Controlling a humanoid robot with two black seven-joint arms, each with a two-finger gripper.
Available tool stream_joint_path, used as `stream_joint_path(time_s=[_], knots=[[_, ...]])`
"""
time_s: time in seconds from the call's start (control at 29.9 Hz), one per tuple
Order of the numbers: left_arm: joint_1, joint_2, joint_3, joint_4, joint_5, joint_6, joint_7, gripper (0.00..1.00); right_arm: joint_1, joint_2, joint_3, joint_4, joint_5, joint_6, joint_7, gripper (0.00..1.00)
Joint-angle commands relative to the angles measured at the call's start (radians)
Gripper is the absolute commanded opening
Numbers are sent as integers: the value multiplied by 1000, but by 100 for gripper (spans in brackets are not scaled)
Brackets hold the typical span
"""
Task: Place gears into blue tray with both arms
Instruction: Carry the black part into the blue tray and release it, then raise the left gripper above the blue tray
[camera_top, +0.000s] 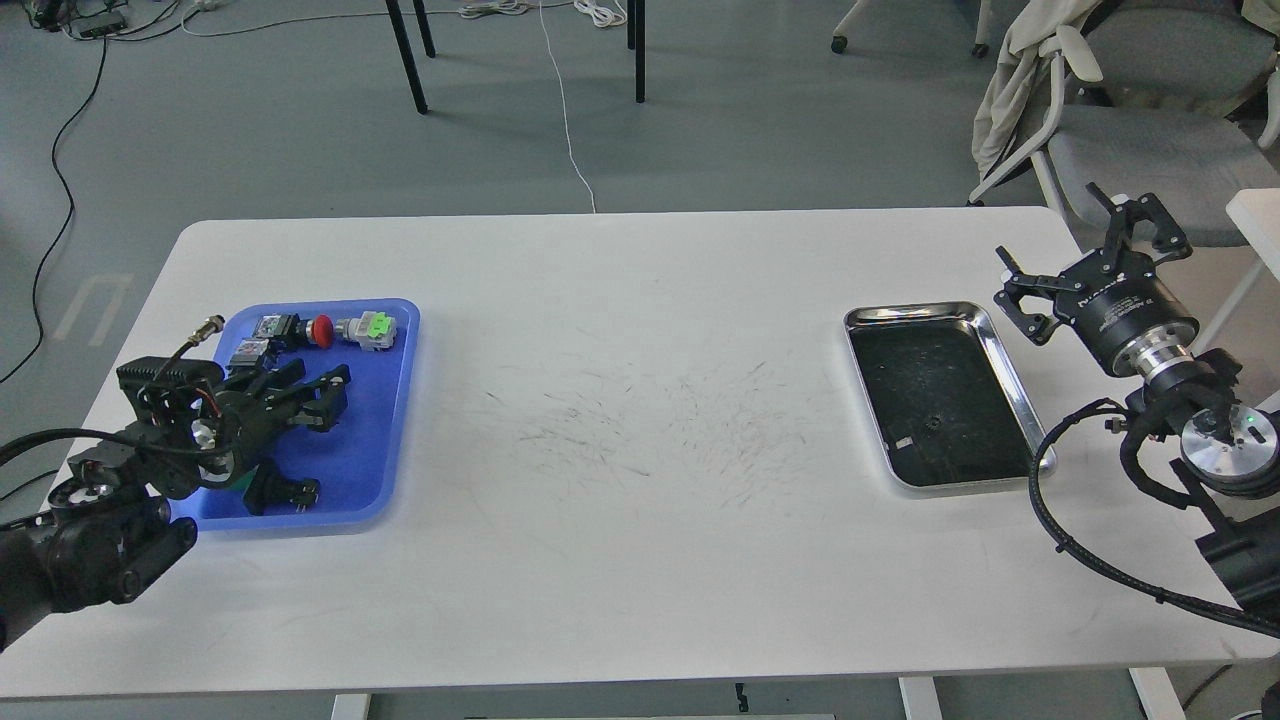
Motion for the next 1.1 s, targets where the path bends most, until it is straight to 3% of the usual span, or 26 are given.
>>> stream_joint_path(time_s=[0.0, 0.27, 0.47, 0.74, 0.9, 1.07], knots=[[-74, 25, -7, -10, -40, 3, -10, 98, 3, 0, 0, 0, 0, -1, 0, 97], [-264, 57, -2, -16, -368, -12, -16, 98, 24, -1, -2, 2, 0, -1, 0, 97], [-352, 39, -18, -14, -751, -84, -7, 98, 30, -1, -4, 3, 0, -3, 0, 97], [-396, -111, -18, -13, -1267, -121, 20, 97, 38, -29, -8, 37, -2, -5, 0, 97], [-387, -185, -62, 1, -1401, -237, 18, 97, 55, -88, -57, 60, -3, -5, -1, 97], [-347, -234, -146, 100, -1409, -484, 20, 98, 104, -199, -170, 137, -17, -6, -6, 97]])
